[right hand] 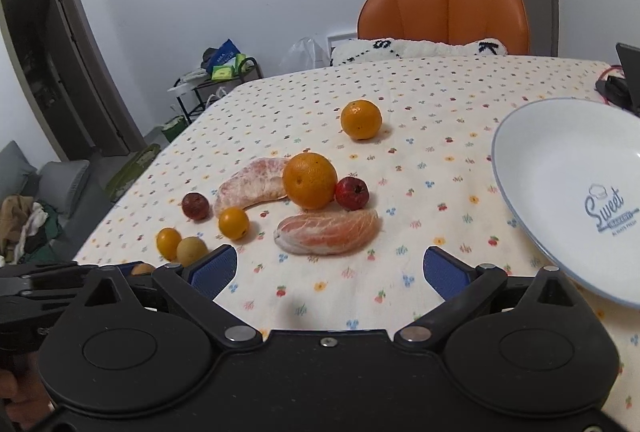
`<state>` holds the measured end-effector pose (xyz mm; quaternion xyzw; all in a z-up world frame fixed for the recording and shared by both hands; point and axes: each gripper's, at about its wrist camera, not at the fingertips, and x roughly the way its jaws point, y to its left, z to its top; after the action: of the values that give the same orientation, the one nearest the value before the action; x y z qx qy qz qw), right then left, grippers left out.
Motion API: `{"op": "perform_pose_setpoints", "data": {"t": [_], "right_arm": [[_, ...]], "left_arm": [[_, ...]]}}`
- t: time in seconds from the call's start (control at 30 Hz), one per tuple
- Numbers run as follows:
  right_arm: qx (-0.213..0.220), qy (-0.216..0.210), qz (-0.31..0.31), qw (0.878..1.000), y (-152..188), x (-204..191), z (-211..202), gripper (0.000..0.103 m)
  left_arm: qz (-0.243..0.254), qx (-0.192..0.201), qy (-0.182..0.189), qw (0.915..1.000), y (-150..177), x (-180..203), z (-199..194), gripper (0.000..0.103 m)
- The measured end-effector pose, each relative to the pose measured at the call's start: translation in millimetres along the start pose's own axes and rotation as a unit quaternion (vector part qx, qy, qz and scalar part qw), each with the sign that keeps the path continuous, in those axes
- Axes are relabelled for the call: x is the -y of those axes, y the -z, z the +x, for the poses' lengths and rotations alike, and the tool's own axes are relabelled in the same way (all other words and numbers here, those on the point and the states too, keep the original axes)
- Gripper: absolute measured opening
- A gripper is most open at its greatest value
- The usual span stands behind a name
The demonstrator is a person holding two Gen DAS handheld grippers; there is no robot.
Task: Organize fruits
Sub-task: 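Grasp the peeled pink pomelo segment with the right tool while the left grasps a brown round fruit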
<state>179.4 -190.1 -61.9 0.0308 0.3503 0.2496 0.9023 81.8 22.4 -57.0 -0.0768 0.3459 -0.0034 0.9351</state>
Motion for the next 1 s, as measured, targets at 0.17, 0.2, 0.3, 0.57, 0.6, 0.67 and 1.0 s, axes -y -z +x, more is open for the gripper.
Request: {"op": "perform_pose_setpoints", "data": {"t": [0.17,0.2,0.3,0.57,0.6,0.67,1.0], "right_arm": [[-0.005,0.010,-0.010,1.000,-5.0,-5.4,14.1,0.101],[-0.006,0.013,-0.013,1.000,-6.3,-6.8,17.3,0.101],[-0.009,0.024,-0.025,0.999,-9.5,-12.0,26.4,0.101],[-0.023,0.042,-0.056,0.997,-9.7,-28.0,47.0,0.094],[-0.019,0.047,-0.060,0.997,-8.3,-29.2,48.4,0.092],[-0.012,0.062,-0.076,0.995,-6.1,-32.4,49.2,0.083],[0.007,0.029,-0.051,0.998,-12.1,-17.0,27.8,0.069]], "left_arm": [[-0.009,0.005,0.006,0.9999,-5.7,-9.7,0.4,0.025],[-0.010,0.008,0.007,0.9999,-6.8,-10.7,-0.1,0.025],[-0.014,0.014,0.005,0.9998,-9.8,-15.1,-0.9,0.025],[-0.027,0.028,-0.004,0.9992,-18.2,-28.5,-2.6,0.025],[-0.028,0.029,-0.005,0.9992,-19.6,-29.4,-2.6,0.025],[-0.027,0.030,-0.004,0.9992,-21.4,-30.0,-3.0,0.025],[-0.011,0.037,0.002,0.9993,-28.0,-15.6,-0.8,0.025]]}}
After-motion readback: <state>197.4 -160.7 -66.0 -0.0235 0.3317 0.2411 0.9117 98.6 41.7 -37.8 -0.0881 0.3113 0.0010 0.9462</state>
